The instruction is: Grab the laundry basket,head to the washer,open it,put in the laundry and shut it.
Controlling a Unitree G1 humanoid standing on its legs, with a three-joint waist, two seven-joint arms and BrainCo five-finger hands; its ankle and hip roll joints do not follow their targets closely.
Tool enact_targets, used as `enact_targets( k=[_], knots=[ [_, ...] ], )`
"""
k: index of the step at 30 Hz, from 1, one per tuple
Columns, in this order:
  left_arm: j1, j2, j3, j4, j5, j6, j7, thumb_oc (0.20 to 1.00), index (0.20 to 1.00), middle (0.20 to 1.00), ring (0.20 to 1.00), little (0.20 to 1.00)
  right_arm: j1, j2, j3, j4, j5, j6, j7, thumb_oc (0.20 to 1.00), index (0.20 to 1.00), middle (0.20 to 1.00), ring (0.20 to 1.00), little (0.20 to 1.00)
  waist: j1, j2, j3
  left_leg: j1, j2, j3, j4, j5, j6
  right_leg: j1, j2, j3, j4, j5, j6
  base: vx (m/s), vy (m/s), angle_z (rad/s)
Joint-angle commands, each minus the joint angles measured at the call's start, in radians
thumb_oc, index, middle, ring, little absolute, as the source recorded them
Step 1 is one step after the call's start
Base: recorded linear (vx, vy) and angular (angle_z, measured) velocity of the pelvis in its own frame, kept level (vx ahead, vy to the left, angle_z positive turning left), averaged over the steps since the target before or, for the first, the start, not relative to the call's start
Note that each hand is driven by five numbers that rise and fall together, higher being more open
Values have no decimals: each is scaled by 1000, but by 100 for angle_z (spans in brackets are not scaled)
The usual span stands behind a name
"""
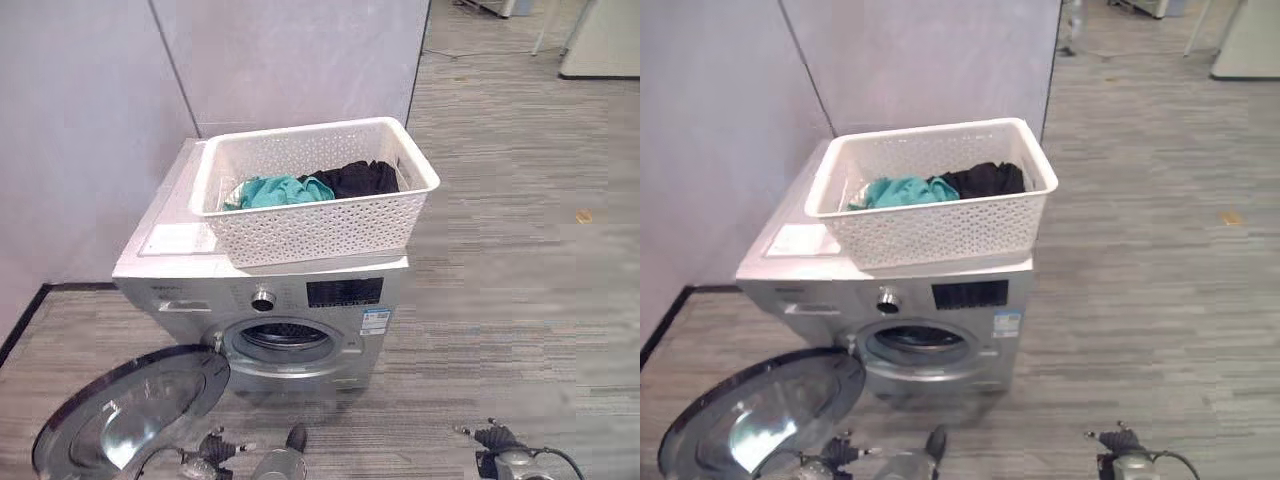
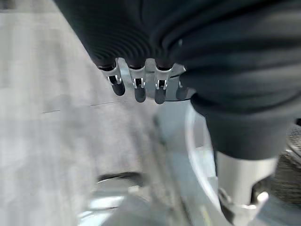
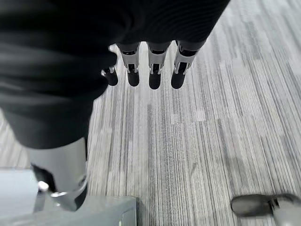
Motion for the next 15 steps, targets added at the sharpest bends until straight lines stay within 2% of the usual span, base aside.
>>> enact_targets(
  k=[1, 3, 5, 6, 9, 10, 12, 13, 14, 15],
  knots=[
    [-2, 52, -23, -27, 41, -32, 27, 1000, 1000, 1000, 1000, 1000, 37, 7, -12, -9, 28, -18, -7, 1000, 1000, 1000, 1000, 1000, 43, -25, -63, -28, -6, 38, 77, -69, 26, -96, -63, 9, 77, 39, 105, 22, 380, 18],
    [-2, 64, -33, -25, 77, -31, 33, 1000, 1000, 1000, 1000, 1000, 39, 24, -2, -16, 21, -17, -3, 1000, 1000, 1000, 1000, 1000, 56, -39, -66, -29, -16, 72, 113, -111, 43, -108, -101, 22, 77, 70, 132, -29, 276, 3],
    [-3, 74, -31, -22, 90, -27, 43, 1000, 1000, 1000, 1000, 1000, 37, 38, 1, -33, 28, -19, 1, 1000, 1000, 1000, 1000, 1000, 63, -48, -67, -30, -20, 93, 121, -131, 56, -139, -131, 28, 80, 106, 154, -106, 336, -18],
    [-3, 73, -30, -4, 97, -26, 50, 1000, 1000, 1000, 1000, 1000, 28, 48, 13, -46, 24, -19, 1, 1000, 1000, 1000, 1000, 1000, 72, -56, -63, -36, -38, 104, 128, -143, 66, -170, -162, 27, 77, 175, 167, -112, 278, -23],
    [6, 75, -25, -2, 102, -29, 57, 1000, 1000, 1000, 1000, 1000, 17, 60, 42, -78, 4, -22, 2, 1000, 1000, 1000, 1000, 1000, 88, -58, -49, -38, -33, 118, 130, -144, 72, -206, -166, -7, 78, 187, 158, -143, 199, -22],
    [17, 69, -24, 20, 110, -26, 52, 1000, 1000, 1000, 1000, 1000, 5, 62, 85, -106, -32, -30, 5, 1000, 1000, 1000, 1000, 1000, 101, -60, -37, -36, -40, 115, 96, -120, 79, -222, -89, -48, 110, 142, 127, -152, 208, -49],
    [19, 70, -26, 38, 116, -25, 48, 1000, 1000, 1000, 1000, 1000, -1, 64, 112, -100, -52, -36, 5, 1000, 1000, 1000, 1000, 1000, 115, -70, -38, -25, -55, 107, 64, -104, 89, -220, -30, -69, 119, 103, 105, -60, 122, -33],
    [19, 70, -26, 38, 116, -26, 48, 1000, 1000, 1000, 1000, 1000, -2, 64, 112, -100, -52, -36, 5, 1000, 1000, 1000, 1000, 1000, 114, -70, -36, -22, -56, 106, 63, -104, 89, -217, -31, -70, 121, 101, 105, -16, 44, 18],
    [25, 66, -25, 45, 115, -26, 46, 1000, 1000, 1000, 1000, 1000, -4, 63, 127, -102, -63, -38, 6, 1000, 1000, 1000, 1000, 1000, 121, -75, -36, -16, -61, 107, 45, -93, 91, -213, -11, -100, 118, 88, 93, -9, 13, 10],
    [30, 61, -23, 58, 117, -26, 39, 1000, 1000, 1000, 1000, 1000, -4, 60, 143, -101, -72, -44, 7, 1000, 1000, 1000, 1000, 1000, 124, -81, -39, -6, -67, 102, 13, -71, 91, -201, 31, -103, 109, 67, 76, -5, 3, -7]
  ],
)
